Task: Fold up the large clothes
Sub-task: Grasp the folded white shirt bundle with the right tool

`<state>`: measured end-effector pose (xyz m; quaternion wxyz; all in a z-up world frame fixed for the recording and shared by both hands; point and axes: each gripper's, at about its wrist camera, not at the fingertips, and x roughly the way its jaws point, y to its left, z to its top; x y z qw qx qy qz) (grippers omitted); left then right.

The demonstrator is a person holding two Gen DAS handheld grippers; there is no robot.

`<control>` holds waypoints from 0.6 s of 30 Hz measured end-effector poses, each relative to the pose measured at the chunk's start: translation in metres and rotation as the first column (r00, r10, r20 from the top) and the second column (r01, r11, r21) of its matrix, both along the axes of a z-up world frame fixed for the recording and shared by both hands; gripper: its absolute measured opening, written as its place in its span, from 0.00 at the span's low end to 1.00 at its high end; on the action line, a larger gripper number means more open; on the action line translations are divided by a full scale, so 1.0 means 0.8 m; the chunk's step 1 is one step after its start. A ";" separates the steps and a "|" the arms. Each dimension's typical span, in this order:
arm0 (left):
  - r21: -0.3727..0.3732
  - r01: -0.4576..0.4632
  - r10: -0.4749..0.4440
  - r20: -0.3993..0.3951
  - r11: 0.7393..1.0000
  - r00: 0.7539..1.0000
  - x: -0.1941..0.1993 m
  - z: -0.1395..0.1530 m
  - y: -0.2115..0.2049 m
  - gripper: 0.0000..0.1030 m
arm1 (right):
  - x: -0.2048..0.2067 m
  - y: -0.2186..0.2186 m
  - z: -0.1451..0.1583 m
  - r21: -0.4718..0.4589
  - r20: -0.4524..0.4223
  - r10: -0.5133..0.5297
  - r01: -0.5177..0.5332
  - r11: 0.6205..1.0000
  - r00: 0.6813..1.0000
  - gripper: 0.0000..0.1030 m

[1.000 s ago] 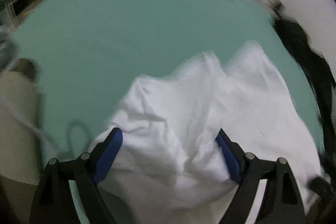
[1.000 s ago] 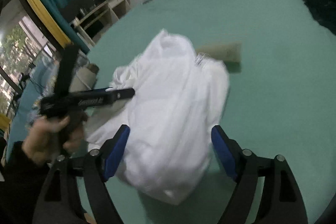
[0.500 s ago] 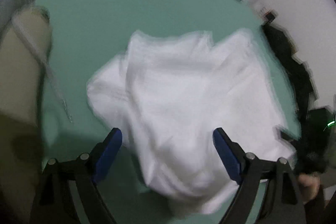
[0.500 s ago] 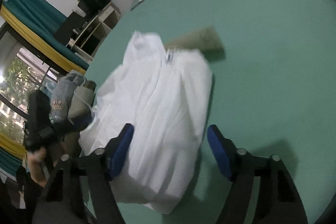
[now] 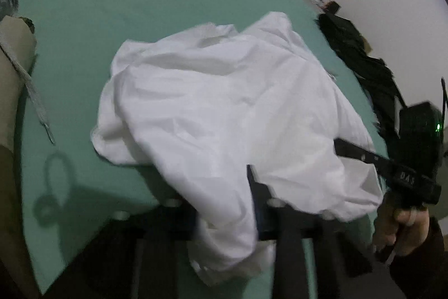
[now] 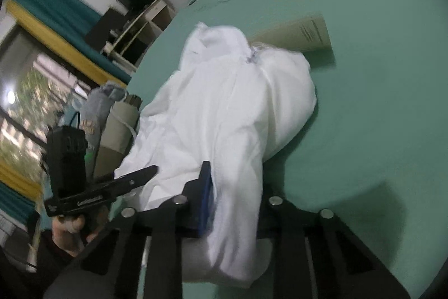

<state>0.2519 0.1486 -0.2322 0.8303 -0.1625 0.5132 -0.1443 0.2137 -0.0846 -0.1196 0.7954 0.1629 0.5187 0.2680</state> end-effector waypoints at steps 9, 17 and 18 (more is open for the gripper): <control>-0.035 0.076 -0.078 -0.054 0.996 0.995 -0.117 0.021 -0.052 0.61 | -0.086 -0.071 0.056 -0.185 0.023 0.084 -0.078 0.980 0.996 0.12; -0.079 -0.008 0.006 -0.027 0.997 1.000 -0.099 0.035 -0.039 0.96 | -0.120 -0.132 0.038 -0.181 -0.004 0.015 -0.015 0.983 1.000 0.16; -0.095 -0.019 0.016 -0.031 0.995 0.999 -0.090 0.035 -0.036 0.98 | -0.119 -0.131 0.037 -0.175 -0.003 0.005 -0.005 0.984 1.000 0.20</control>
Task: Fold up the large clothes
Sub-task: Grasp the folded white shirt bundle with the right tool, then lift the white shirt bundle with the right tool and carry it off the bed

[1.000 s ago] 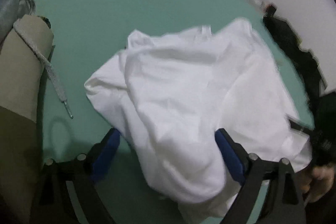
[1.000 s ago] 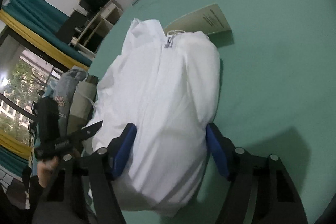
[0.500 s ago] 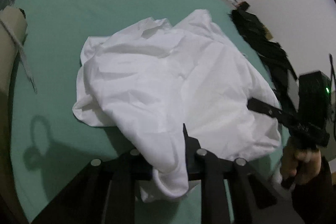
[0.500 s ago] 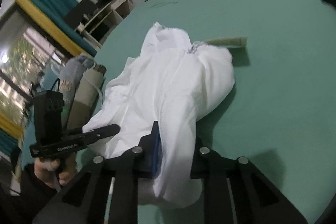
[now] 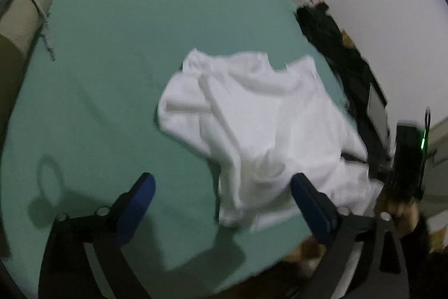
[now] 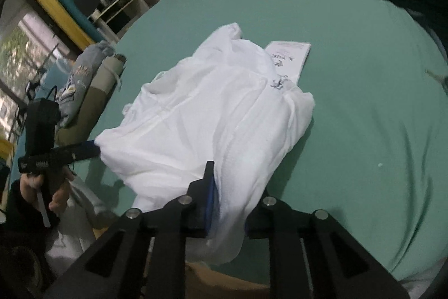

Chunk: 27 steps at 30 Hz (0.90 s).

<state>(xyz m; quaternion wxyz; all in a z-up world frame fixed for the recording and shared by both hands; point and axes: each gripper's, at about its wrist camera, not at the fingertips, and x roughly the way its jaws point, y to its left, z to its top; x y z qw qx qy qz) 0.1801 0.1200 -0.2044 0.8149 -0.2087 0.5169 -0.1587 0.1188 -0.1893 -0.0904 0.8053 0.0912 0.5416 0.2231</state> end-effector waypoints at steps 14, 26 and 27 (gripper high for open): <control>-0.113 0.130 -0.134 -0.029 0.985 0.991 0.086 -0.035 -0.046 1.00 | 0.028 -0.011 -0.047 0.141 -0.100 -0.116 0.129 0.982 0.988 0.63; 0.112 0.282 -0.286 0.015 0.953 0.958 0.059 -0.037 -0.105 0.97 | 0.022 0.032 -0.066 0.190 -0.022 -0.070 0.073 0.979 0.997 0.37; 0.139 0.288 -0.294 0.024 0.947 0.955 0.056 -0.036 -0.112 0.93 | 0.023 0.032 -0.069 0.214 -0.030 -0.072 0.077 0.974 0.997 0.33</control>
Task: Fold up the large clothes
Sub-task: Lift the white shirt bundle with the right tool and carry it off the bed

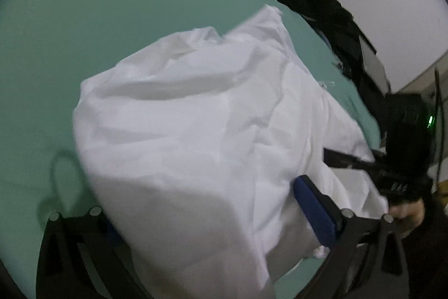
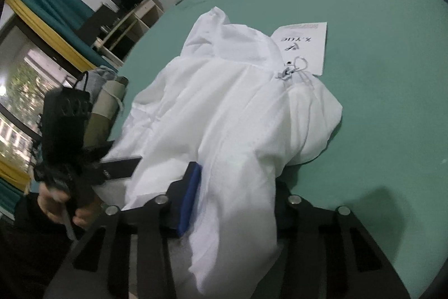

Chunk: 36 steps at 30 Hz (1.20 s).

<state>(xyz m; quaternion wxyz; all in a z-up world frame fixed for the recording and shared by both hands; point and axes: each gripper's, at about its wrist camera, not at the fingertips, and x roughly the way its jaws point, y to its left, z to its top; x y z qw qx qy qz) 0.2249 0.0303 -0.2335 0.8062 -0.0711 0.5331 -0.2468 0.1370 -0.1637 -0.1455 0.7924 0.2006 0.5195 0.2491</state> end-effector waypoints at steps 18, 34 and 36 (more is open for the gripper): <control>-0.150 -0.045 0.071 0.177 0.988 0.982 -0.046 0.121 0.033 0.17 | -0.012 0.052 0.143 0.015 0.285 0.078 -0.086 0.996 0.955 0.18; -0.043 -0.227 0.218 0.494 0.973 0.842 -0.092 0.366 0.246 0.18 | 0.046 0.269 0.340 0.147 0.576 0.182 -0.319 0.936 0.797 0.18; -0.025 -0.278 0.249 0.526 0.960 0.813 -0.097 0.395 0.294 0.18 | 0.059 0.309 0.352 0.175 0.593 0.186 -0.352 0.920 0.783 0.18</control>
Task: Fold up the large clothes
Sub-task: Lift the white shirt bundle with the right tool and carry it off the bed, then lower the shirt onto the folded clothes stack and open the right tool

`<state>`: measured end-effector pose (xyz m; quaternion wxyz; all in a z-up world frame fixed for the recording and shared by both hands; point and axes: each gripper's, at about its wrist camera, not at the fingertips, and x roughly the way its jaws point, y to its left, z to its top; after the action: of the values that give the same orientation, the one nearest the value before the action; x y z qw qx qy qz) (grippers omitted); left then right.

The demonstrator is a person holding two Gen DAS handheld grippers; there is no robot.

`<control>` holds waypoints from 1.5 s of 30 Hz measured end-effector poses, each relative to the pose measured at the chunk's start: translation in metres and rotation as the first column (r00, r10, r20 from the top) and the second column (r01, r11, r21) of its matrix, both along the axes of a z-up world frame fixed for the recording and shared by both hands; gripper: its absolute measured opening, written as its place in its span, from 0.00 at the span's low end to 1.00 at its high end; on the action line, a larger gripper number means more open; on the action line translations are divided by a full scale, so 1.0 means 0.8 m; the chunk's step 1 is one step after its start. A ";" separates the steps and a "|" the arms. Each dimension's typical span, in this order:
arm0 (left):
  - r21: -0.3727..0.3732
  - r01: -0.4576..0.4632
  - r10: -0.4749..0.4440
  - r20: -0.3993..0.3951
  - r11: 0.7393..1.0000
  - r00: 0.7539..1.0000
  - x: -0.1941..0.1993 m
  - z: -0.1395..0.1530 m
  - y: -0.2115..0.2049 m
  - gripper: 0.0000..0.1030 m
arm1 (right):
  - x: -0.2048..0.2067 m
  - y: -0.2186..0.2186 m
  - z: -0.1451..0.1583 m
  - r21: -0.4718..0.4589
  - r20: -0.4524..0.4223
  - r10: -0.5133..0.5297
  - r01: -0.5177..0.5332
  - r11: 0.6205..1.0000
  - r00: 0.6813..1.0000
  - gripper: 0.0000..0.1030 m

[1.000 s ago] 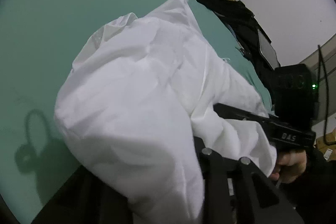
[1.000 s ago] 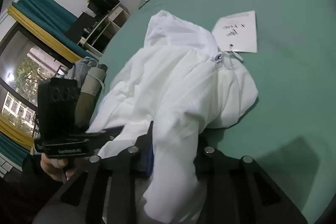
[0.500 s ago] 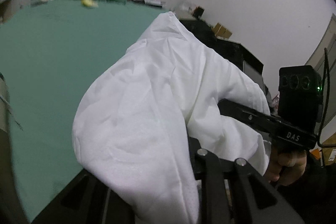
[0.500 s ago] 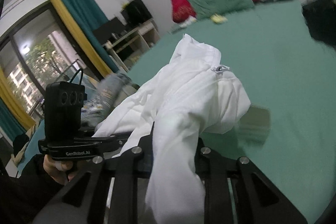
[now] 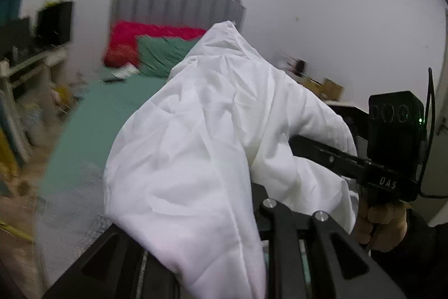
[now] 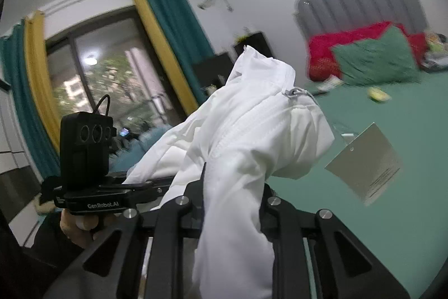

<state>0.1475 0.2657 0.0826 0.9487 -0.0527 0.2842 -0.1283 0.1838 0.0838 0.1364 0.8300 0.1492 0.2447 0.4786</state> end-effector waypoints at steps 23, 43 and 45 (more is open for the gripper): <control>-0.024 -0.484 0.444 -0.362 0.875 0.820 0.006 -0.237 0.291 0.50 | 0.072 0.259 -0.224 -0.163 -0.274 0.146 -0.195 0.967 0.951 0.61; 0.017 -0.559 0.554 -0.166 0.829 0.816 -0.101 -0.164 0.195 0.78 | -0.015 0.173 -0.179 -0.330 -0.120 -0.009 -0.031 0.943 0.993 0.88; 0.029 -0.560 0.559 -0.134 0.828 0.819 -0.112 -0.150 0.169 0.78 | -0.025 0.152 -0.169 -0.345 -0.119 -0.023 -0.019 0.938 0.993 0.88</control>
<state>0.0577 0.4011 -0.0376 0.9225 -0.1479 0.3196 0.1579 0.1637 0.2056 0.0012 0.8273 0.0301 0.3749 0.4173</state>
